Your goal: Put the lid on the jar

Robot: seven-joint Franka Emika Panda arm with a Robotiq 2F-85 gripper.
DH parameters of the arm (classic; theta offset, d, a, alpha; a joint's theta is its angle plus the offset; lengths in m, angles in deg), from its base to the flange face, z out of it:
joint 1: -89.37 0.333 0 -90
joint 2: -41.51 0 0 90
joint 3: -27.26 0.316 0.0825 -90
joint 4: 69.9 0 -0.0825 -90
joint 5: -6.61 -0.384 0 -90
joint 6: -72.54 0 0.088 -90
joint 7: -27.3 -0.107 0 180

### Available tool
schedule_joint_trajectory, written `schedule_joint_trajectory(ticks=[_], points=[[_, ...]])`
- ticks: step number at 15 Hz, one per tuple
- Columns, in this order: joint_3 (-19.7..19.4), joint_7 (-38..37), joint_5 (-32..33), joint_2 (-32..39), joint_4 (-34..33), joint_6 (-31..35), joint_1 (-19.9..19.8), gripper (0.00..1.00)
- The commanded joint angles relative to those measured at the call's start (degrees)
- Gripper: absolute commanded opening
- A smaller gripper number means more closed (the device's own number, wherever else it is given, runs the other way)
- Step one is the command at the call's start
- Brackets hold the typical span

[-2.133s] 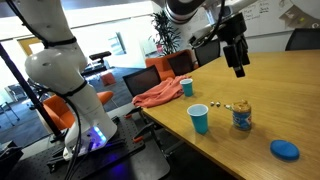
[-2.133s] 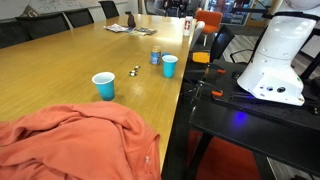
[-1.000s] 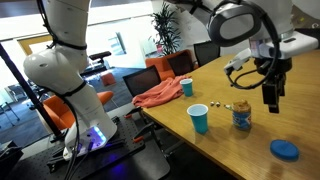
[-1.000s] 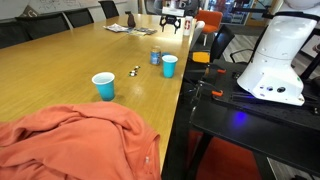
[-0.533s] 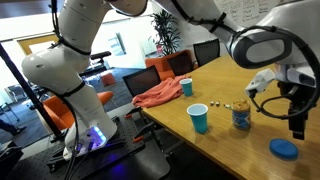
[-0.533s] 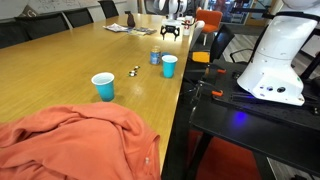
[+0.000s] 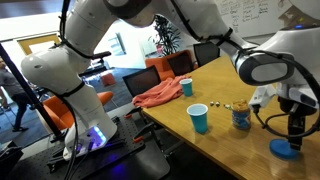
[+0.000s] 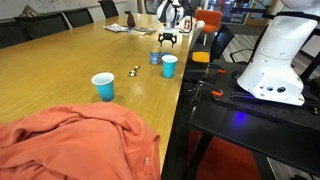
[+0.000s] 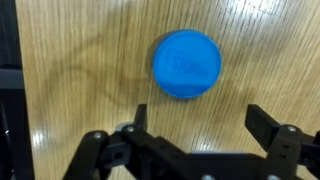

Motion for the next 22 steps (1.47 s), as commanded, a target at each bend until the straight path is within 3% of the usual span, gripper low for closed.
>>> schedule_joint_trajectory(ticks=[1,22], points=[[0.67,2.06,-1.34,1.40,-1.59,-2.57,-0.30,1.00],[-0.78,0.84,-0.47,3.37,0.09,-2.52,2.09,1.00]])
